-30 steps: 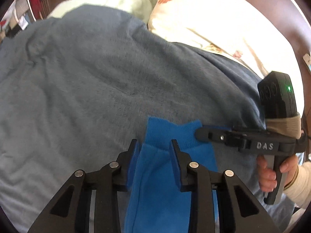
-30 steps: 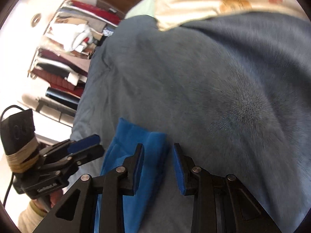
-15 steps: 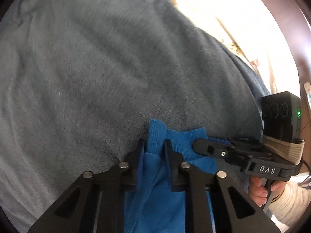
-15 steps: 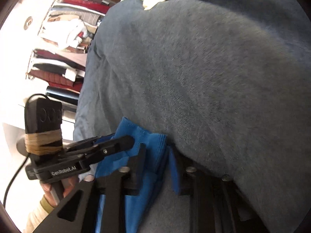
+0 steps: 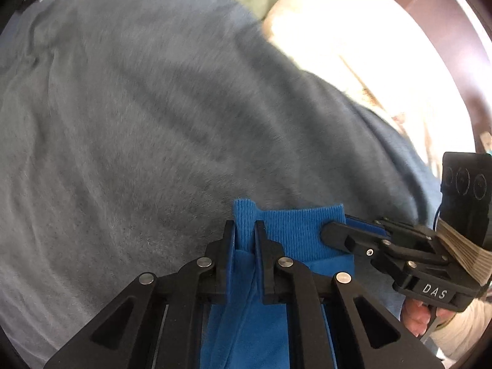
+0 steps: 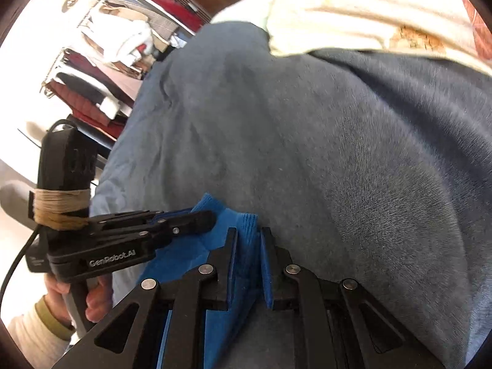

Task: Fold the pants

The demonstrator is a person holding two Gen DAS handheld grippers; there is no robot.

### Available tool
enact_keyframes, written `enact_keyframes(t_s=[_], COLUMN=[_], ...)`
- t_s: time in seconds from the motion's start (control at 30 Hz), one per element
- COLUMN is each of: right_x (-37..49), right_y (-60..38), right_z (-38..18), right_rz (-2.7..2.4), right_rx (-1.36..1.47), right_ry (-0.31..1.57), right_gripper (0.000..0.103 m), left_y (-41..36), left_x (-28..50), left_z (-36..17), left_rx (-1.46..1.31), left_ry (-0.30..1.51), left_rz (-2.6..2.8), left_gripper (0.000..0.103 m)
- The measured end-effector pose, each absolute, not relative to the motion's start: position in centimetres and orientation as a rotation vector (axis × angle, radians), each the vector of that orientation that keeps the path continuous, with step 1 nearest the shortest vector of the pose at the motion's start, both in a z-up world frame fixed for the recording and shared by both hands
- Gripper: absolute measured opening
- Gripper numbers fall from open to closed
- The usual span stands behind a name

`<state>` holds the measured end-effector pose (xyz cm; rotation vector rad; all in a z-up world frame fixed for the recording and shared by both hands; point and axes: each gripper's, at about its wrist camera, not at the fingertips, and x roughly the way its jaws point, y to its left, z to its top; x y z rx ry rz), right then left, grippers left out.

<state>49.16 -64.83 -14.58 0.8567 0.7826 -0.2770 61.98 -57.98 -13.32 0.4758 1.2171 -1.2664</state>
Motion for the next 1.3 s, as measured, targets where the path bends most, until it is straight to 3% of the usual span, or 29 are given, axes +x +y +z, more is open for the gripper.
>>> enact_keyframes(t_s=[0.33, 0.6, 1.0, 1.1, 1.17, 1.3], right_x=[45.9, 43.6, 40.3, 39.3, 38.9, 37.7], right_y=[-59.0, -52.0, -40.6, -38.9, -37.7, -34.5], right_z=[-4.1, 2.0, 3.1, 2.1, 1.2, -0.6], right_rz=[-0.247, -0.190, -0.127, -0.112, -0.098, -0.064], right_rx=[0.547, 0.345, 0.077, 0.064, 0.045, -0.021], right_ry=[0.654, 0.623, 0.696, 0.722, 0.742, 0.788], right_gripper=[0.015, 0.015, 0.015, 0.015, 0.015, 0.015], left_y=[-50.3, -43.6, -34.0, -31.8, -30.2, -26.9], left_x=[61.1, 59.8, 56.1, 55.3, 55.0, 54.0], left_z=[-3.5, -0.2, -2.9, -4.1, -5.1, -6.9], left_rx=[0.350, 0.308, 0.284, 0.282, 0.279, 0.312], left_ry=[1.020, 0.936, 0.972, 0.965, 0.977, 1.025], left_rz=[-1.378, -1.367, -1.360, -1.331, -1.295, -1.238], left_gripper=[0.012, 0.012, 0.013, 0.023, 0.035, 0.038])
